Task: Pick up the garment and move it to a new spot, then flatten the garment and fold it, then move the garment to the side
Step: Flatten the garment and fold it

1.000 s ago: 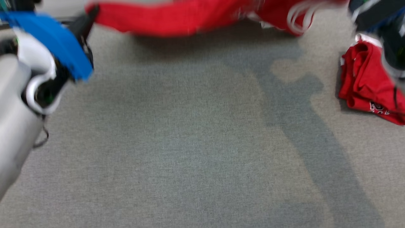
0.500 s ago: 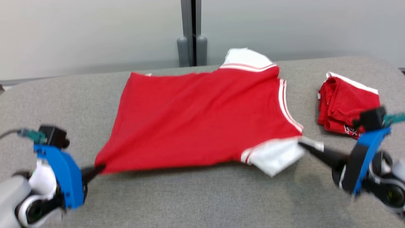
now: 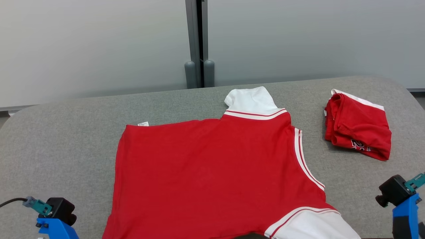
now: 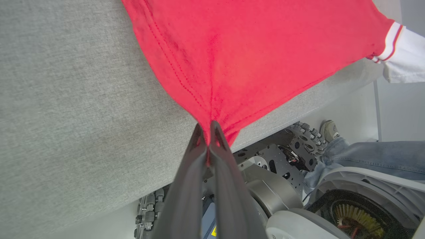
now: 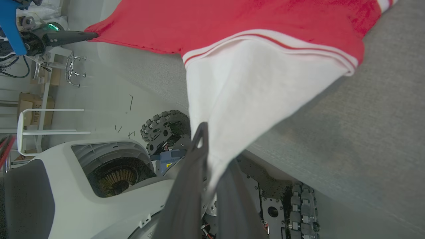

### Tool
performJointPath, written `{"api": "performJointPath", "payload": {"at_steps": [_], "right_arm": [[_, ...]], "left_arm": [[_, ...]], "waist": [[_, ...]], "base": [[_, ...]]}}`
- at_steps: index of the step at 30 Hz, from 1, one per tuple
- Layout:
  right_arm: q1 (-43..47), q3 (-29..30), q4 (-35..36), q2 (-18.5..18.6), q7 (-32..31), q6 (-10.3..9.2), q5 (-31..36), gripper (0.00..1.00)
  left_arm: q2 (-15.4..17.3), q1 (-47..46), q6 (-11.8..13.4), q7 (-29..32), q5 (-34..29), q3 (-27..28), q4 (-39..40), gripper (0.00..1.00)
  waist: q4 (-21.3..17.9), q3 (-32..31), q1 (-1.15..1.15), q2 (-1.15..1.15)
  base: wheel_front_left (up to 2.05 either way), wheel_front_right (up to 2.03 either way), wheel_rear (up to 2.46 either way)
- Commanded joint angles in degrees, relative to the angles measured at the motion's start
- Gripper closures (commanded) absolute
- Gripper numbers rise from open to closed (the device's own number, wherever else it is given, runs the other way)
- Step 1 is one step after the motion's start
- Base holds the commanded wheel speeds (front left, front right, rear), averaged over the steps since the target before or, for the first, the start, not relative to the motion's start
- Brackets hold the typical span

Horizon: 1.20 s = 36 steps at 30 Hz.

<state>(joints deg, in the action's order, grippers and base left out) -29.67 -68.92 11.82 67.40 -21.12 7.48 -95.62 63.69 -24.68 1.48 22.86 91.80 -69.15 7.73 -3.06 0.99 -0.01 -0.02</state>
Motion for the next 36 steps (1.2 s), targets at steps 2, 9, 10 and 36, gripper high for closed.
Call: {"api": "performJointPath", "payload": {"at_steps": [2,9,10,36], "right_arm": [[0.31,-0.08,1.66,2.15,-0.42,0.03,-1.43,1.0],[-4.85,0.67,-0.74,0.37,-2.48,0.03,-3.79,1.0],[-5.79,0.73,-1.97,-0.45,-2.95,0.03,-4.15,1.0],[-26.54,0.79,-48.43,-29.3,-4.91,0.03,-3.26,1.0]], "left_arm": [[1.48,0.55,1.15,-0.3,1.06,0.71,2.38,1.0],[0.03,-2.73,1.14,2.67,2.4,1.9,1.04,1.0],[-0.52,-3.39,1.06,3.68,2.5,1.96,0.07,1.0],[-19.98,-19.84,-3.48,16.97,8.09,6.15,-32.31,0.61]], "waist": [[0.36,-0.08,0.01,0.02],[0.85,0.54,0.01,0.02],[0.87,0.76,0.01,0.02],[2.03,7.92,0.01,0.02]], "base": [[0.0,0.0,0.0],[0.0,0.0,0.0],[0.0,0.0,0.0],[0.0,0.0,0.0]]}}
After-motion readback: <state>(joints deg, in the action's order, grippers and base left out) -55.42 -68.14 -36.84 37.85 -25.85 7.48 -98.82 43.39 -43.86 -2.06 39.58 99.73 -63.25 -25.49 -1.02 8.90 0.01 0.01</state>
